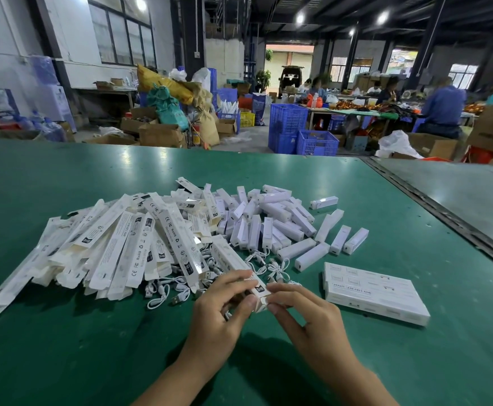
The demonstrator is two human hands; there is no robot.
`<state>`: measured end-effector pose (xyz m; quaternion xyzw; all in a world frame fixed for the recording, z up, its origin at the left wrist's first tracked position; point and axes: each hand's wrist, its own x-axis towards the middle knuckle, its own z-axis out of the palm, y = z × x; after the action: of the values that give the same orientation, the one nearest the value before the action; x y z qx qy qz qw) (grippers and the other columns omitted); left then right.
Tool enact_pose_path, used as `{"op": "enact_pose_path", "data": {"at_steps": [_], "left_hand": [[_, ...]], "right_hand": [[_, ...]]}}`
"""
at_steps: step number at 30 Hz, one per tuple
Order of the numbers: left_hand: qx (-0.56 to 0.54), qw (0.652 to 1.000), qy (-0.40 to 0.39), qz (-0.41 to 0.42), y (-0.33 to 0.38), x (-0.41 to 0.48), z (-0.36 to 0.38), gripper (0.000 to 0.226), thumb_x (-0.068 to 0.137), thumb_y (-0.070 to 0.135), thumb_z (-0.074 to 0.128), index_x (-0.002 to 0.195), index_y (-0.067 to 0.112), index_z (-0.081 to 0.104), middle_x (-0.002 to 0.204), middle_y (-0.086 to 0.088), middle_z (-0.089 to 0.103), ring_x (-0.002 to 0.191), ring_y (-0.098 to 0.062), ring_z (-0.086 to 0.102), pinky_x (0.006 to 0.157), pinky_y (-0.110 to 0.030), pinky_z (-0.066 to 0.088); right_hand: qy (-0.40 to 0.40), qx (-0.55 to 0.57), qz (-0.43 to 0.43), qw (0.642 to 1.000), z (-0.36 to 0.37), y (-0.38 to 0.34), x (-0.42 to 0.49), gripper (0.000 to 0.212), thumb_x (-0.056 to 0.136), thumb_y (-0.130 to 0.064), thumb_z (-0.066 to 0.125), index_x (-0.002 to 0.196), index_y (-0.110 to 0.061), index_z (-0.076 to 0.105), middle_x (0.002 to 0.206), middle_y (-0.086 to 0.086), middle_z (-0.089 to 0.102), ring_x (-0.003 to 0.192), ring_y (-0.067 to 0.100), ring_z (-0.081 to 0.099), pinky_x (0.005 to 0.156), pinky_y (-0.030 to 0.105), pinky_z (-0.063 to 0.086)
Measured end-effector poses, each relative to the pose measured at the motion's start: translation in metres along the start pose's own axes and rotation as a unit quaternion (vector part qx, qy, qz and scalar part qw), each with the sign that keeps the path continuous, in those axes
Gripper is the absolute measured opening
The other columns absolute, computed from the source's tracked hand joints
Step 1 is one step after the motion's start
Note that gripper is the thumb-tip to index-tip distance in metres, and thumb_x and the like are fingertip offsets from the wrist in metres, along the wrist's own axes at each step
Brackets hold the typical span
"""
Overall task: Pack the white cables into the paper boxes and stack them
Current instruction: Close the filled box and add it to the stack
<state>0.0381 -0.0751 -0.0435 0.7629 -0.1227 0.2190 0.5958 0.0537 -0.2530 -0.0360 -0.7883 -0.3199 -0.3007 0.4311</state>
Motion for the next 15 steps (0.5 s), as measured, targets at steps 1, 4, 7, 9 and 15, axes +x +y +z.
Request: {"op": "enact_pose_path", "data": {"at_steps": [1, 4, 7, 9, 15], "left_hand": [[0.002, 1.000, -0.001, 0.003, -0.0002, 0.0000, 0.0000, 0.035, 0.084, 0.048, 0.061, 0.110, 0.028, 0.074, 0.124, 0.026, 0.062, 0.118, -0.002, 0.059, 0.090, -0.009, 0.046], [0.006, 1.000, -0.013, 0.009, -0.0005, -0.0001, -0.0010, 0.033, 0.084, 0.047, 0.063, 0.110, 0.028, 0.074, 0.124, 0.025, 0.062, 0.119, -0.003, 0.059, 0.090, -0.011, 0.048], [0.026, 0.999, -0.026, 0.025, 0.0000, 0.0005, -0.0037, 0.032, 0.085, 0.050, 0.064, 0.110, 0.031, 0.073, 0.126, 0.025, 0.061, 0.121, -0.003, 0.058, 0.094, -0.016, 0.049], [0.040, 0.998, -0.035, 0.036, 0.0015, 0.0008, -0.0051, 0.032, 0.086, 0.055, 0.063, 0.110, 0.036, 0.071, 0.127, 0.025, 0.059, 0.123, -0.003, 0.056, 0.097, -0.020, 0.049], [0.051, 0.997, -0.047, 0.044, 0.0039, 0.0006, -0.0055, 0.037, 0.077, 0.061, 0.071, 0.105, 0.037, 0.070, 0.126, 0.025, 0.061, 0.121, -0.005, 0.059, 0.097, -0.028, 0.052]], "right_hand": [[-0.001, -0.001, 0.002, 1.000, -0.0002, 0.0002, 0.0002, 0.006, 0.084, -0.011, 0.071, 0.090, -0.012, 0.074, 0.104, -0.008, 0.071, 0.097, -0.002, 0.066, 0.084, 0.017, 0.052], [-0.004, -0.001, 0.001, 1.000, -0.0010, -0.0001, 0.0013, 0.006, 0.083, -0.011, 0.072, 0.088, -0.012, 0.074, 0.104, -0.009, 0.070, 0.095, -0.002, 0.066, 0.082, 0.016, 0.052], [-0.011, 0.007, 0.011, 1.000, -0.0016, -0.0010, 0.0016, 0.005, 0.082, -0.011, 0.073, 0.088, -0.012, 0.074, 0.104, -0.011, 0.070, 0.094, -0.001, 0.067, 0.080, 0.020, 0.055], [-0.012, 0.025, 0.040, 0.999, -0.0022, -0.0023, 0.0009, 0.009, 0.082, -0.012, 0.075, 0.091, -0.015, 0.072, 0.103, -0.016, 0.070, 0.092, 0.000, 0.067, 0.077, 0.024, 0.056], [-0.013, 0.068, 0.099, 0.993, -0.0039, -0.0074, 0.0012, 0.019, 0.080, -0.021, 0.077, 0.097, -0.021, 0.068, 0.097, -0.017, 0.069, 0.088, 0.006, 0.068, 0.074, 0.023, 0.055]]}}
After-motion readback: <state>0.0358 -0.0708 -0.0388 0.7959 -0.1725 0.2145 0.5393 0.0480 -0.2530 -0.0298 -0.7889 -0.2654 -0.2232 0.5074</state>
